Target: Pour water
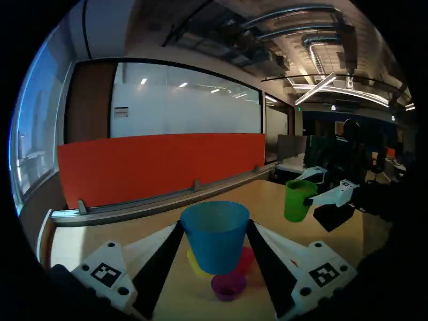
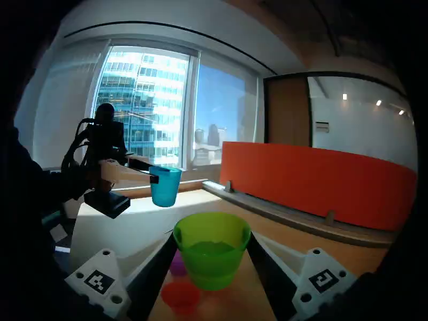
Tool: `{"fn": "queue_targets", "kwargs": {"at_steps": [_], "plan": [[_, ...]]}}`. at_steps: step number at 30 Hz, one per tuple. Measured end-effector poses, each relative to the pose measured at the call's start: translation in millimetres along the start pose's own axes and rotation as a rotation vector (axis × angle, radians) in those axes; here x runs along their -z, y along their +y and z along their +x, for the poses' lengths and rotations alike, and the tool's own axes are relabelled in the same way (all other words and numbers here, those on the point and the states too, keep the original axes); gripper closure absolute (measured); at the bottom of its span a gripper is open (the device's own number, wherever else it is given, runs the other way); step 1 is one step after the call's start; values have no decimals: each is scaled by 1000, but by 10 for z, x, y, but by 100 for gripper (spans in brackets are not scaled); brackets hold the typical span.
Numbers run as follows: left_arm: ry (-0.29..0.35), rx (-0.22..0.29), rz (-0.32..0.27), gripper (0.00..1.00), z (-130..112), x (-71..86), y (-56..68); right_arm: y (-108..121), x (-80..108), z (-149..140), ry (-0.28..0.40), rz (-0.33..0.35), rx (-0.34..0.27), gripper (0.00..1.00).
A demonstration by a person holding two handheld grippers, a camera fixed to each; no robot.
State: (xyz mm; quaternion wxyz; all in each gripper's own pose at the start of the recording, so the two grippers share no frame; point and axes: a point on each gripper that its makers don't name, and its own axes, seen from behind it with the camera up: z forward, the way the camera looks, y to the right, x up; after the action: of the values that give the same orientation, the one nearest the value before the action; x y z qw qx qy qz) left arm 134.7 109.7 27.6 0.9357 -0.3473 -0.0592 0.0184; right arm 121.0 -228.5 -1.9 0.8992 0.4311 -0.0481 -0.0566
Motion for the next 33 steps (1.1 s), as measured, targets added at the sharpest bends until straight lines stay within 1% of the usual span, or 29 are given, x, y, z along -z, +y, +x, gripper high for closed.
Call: {"fn": "queue_targets", "kwargs": {"at_steps": [8,14,17,23,29,33], "plan": [[-61,-6,43,15,-392,107,-135,198,84,-96,-21,-45,1,10],[-116,-11,69,15,-706,140,-198,298,69,-252,-49,-61,-14,10],[-140,-6,74,15,-833,141,-218,334,55,-349,-70,-65,-18,10],[-197,0,76,15,-1090,113,-238,364,42,-549,-124,-59,-24,10],[-277,-12,78,14,-1358,105,-240,402,27,-798,-199,-57,-29,10],[-324,-11,84,14,-1527,96,-261,419,0,-933,-241,-51,-41,10]]}}
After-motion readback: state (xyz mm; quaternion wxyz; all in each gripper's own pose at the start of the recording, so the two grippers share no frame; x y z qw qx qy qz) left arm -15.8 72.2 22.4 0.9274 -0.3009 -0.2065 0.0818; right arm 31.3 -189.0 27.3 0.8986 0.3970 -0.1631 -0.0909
